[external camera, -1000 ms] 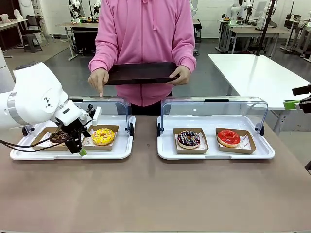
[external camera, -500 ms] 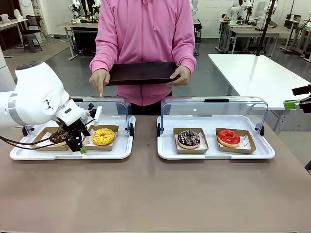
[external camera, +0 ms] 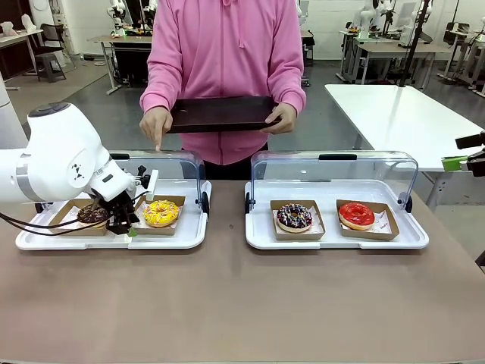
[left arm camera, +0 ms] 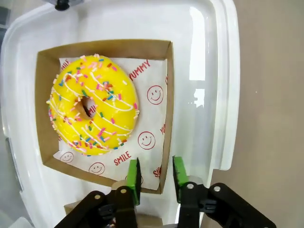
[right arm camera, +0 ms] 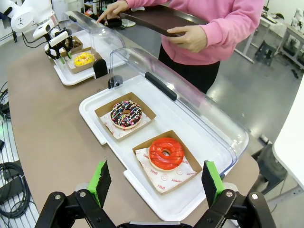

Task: Provide the desired donut to the person.
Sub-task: Pick up and lift the Paper togo box containing the Donut pointed at by the person.

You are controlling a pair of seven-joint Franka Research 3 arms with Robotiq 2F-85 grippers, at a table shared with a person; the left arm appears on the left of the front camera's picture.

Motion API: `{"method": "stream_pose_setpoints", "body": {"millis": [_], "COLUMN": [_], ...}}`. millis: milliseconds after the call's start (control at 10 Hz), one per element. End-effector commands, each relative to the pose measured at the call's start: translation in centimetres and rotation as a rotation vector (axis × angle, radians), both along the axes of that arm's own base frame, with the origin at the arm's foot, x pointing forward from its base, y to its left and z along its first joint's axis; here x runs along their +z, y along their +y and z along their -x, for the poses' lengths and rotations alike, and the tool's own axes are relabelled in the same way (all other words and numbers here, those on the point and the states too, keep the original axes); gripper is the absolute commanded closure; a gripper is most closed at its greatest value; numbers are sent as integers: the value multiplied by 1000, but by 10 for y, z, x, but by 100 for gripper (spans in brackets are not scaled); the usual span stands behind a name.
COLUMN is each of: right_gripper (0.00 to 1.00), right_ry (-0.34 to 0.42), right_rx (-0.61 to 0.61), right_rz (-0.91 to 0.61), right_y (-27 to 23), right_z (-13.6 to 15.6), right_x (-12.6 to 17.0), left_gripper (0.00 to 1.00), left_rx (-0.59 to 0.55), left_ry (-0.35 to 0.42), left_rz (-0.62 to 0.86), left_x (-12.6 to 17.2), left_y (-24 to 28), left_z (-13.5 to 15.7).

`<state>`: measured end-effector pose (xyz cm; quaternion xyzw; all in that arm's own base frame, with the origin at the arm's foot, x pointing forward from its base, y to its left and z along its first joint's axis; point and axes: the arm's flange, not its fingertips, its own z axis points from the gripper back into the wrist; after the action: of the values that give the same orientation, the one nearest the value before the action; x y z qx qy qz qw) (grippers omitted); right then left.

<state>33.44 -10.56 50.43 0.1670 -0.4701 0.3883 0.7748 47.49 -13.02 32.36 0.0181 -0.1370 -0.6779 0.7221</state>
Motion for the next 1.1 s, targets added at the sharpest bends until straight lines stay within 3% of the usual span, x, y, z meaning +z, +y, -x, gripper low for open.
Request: {"method": "stream_pose_setpoints", "body": {"millis": [0, 500, 800, 1000], "right_gripper": [0, 0, 0, 0], "right_ry": [-12, -12, -12, -12], "right_rx": [11, 11, 11, 11], "right_rz": [-17, -17, -17, -17], "right_y": [0, 0, 0, 0], "right_z": [-3, -3, -3, -3], "right_x": [-2, -2, -2, -2], "left_gripper": [100, 100, 100, 100], "left_rx": [18, -24, -18, -5], "left_ry": [8, -1, -37, -5], "left_rz": [-14, 14, 27, 82], "left_x": [-8, 9, 39, 57], "left_y": [-1, -7, -2, 8], "left_z": [-2, 17, 68, 125]}}
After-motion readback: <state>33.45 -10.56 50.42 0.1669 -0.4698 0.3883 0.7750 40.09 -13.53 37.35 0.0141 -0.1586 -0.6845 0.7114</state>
